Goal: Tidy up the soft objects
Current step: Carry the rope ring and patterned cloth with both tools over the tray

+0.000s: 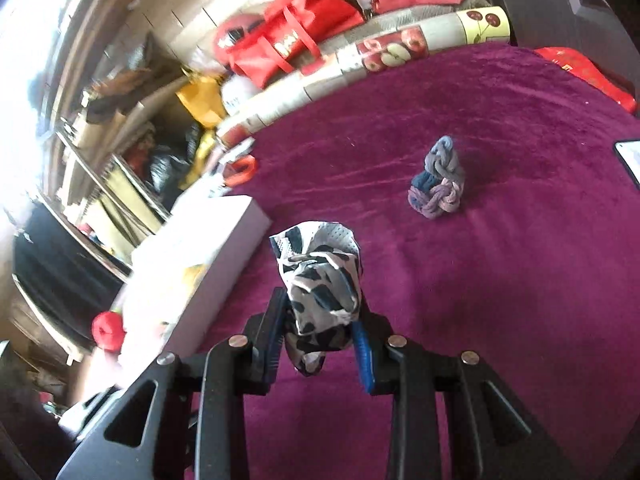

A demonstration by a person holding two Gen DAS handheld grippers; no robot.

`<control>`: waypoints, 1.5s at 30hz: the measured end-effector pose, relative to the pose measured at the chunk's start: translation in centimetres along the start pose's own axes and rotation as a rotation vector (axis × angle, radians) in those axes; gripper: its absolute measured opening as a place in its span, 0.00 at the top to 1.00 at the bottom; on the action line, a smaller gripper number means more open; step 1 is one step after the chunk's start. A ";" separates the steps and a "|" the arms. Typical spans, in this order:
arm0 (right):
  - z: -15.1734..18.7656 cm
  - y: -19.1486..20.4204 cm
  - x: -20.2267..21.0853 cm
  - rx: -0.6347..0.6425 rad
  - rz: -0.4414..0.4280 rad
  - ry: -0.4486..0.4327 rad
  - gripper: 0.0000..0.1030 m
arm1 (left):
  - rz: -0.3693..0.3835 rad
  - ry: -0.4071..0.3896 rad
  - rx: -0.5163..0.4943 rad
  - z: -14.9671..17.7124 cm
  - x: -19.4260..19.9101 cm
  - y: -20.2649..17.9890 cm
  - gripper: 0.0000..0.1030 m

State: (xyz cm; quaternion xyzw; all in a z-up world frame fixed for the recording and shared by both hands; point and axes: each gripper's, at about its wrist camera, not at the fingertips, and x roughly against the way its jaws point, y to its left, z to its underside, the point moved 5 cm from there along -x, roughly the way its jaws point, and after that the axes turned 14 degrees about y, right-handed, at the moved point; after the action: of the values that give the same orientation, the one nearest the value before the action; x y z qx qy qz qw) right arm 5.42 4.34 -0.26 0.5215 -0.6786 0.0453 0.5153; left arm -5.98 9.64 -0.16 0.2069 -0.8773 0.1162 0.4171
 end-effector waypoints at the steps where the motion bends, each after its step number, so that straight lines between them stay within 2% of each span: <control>1: 0.2 0.2 0.6 -0.010 -0.025 -0.009 0.71 | -0.004 -0.001 -0.002 0.0 0.1 -0.1 0.58; 6: 0.3 1.7 3.5 0.005 -0.065 -0.083 0.71 | -0.026 -0.026 -0.002 -0.2 1.3 -0.1 0.58; 10: 0.4 2.7 4.2 0.001 -0.135 -0.079 0.71 | -0.039 -0.055 0.003 -0.2 2.6 0.0 0.58; 14: 0.6 3.6 5.1 0.027 -0.136 -0.107 0.70 | -0.076 -0.090 0.019 -0.3 4.2 1.2 0.58; 20: 1.1 5.2 6.3 0.079 -0.149 -0.134 0.70 | -0.141 -0.138 0.115 -0.7 6.8 5.5 0.57; 23: 1.3 5.8 6.8 0.105 -0.157 -0.147 0.70 | -0.208 -0.155 0.189 -0.4 8.2 8.7 0.57; 25: 1.4 6.4 6.9 0.121 -0.164 -0.151 0.70 | -0.226 -0.155 0.229 -0.1 8.7 10.2 0.57; 29: 1.7 7.3 6.9 0.147 -0.175 -0.147 0.70 | -0.256 -0.157 0.277 0.6 9.4 12.2 0.57; 35: 2.0 8.3 6.7 0.172 -0.168 -0.140 0.70 | -0.274 -0.181 0.301 1.3 10.6 13.3 0.57; 45: 3.2 11.8 3.8 0.241 -0.183 -0.060 0.70 | -0.337 -0.225 0.364 2.6 13.4 16.5 0.57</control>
State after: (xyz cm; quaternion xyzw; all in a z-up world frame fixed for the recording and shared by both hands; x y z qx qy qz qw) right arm -5.23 5.26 6.71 0.6402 -0.6331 0.0637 0.4304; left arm -22.97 19.74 8.15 0.4334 -0.8359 0.1772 0.2864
